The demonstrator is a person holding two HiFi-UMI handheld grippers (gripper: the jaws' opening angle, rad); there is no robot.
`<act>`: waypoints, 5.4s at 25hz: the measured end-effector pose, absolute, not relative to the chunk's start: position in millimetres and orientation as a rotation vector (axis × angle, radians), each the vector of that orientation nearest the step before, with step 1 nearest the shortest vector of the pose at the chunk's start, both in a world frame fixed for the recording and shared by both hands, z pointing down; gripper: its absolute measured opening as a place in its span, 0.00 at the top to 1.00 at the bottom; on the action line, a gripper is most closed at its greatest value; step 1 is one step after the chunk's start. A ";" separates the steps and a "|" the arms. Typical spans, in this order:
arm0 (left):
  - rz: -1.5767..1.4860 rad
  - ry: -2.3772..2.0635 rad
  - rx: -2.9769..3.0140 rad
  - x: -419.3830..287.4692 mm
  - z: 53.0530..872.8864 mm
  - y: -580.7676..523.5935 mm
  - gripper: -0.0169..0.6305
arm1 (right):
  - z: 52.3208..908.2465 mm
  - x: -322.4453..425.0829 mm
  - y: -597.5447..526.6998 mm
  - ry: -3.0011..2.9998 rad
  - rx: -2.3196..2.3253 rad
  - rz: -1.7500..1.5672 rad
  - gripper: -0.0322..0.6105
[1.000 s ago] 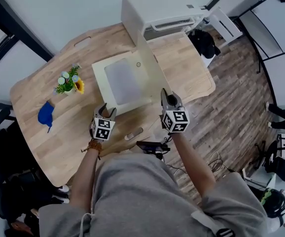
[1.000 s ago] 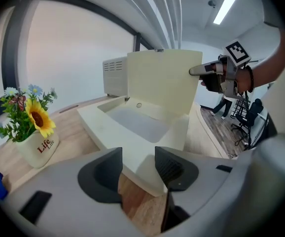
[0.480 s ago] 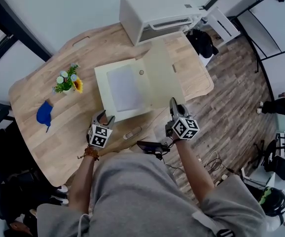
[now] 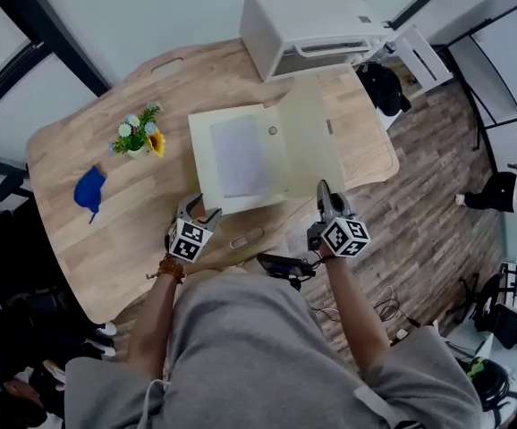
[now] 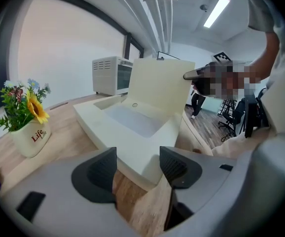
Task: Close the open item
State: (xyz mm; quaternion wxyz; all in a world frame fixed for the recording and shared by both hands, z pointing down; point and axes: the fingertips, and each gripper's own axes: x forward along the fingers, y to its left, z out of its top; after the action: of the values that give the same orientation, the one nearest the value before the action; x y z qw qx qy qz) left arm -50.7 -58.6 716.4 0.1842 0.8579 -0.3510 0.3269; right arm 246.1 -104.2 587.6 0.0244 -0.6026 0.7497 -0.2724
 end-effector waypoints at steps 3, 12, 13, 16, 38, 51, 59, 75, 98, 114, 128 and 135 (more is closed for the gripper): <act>0.857 -1.019 2.371 -57.5 720.0 -57.5 0.57 | 587.6 239.4 -105.2 2.333 -1.815 -0.860 0.93; 0.820 -0.977 2.342 -60.1 719.9 -55.7 0.57 | 582.1 221.6 -103.3 2.387 -1.652 -0.901 0.92; 0.836 -0.964 2.365 -59.2 719.0 -53.9 0.56 | 582.4 221.2 -103.0 2.389 -1.647 -0.906 0.92; 0.867 -0.945 2.410 -56.8 719.5 -51.8 0.54 | 580.6 217.2 -102.2 2.425 -1.622 -0.903 0.92; 0.864 -0.907 2.414 -48.7 722.4 -49.1 0.53 | 582.5 151.4 -95.8 2.731 -1.250 -0.961 0.89; 0.878 -0.914 2.430 -48.4 719.3 -49.1 0.53 | 593.5 122.3 -86.9 2.826 -1.129 -1.003 0.88; 0.892 -0.919 2.465 -47.8 718.0 -50.3 0.53 | 598.3 114.0 -84.2 2.841 -1.106 -1.026 0.88; 0.891 -0.923 2.458 -51.5 720.2 -47.8 0.53 | 617.2 74.4 -75.3 3.037 -1.000 -1.031 0.87; 0.863 -0.923 2.458 -48.7 718.5 -49.2 0.52 | 649.1 26.3 -66.6 3.333 -0.908 -1.011 0.86; 0.517 -1.033 2.340 -79.1 692.3 -62.8 0.53 | 679.8 8.4 -60.3 3.587 -0.858 -0.960 0.86; 0.436 -1.261 2.117 -108.5 672.5 -162.1 0.53 | 695.8 -3.4 -53.8 3.842 -0.771 -0.796 0.85; 0.412 -1.279 1.995 -102.5 691.9 -175.6 0.53 | 699.4 -2.8 -43.7 3.967 -0.697 -0.651 0.85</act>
State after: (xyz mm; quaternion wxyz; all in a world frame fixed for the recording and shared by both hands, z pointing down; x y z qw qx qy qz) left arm -102.5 -175.6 691.9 0.3599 0.7739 -0.4961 0.1597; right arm -2.8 -43.7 699.4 -0.4523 -0.1524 0.8671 -0.1422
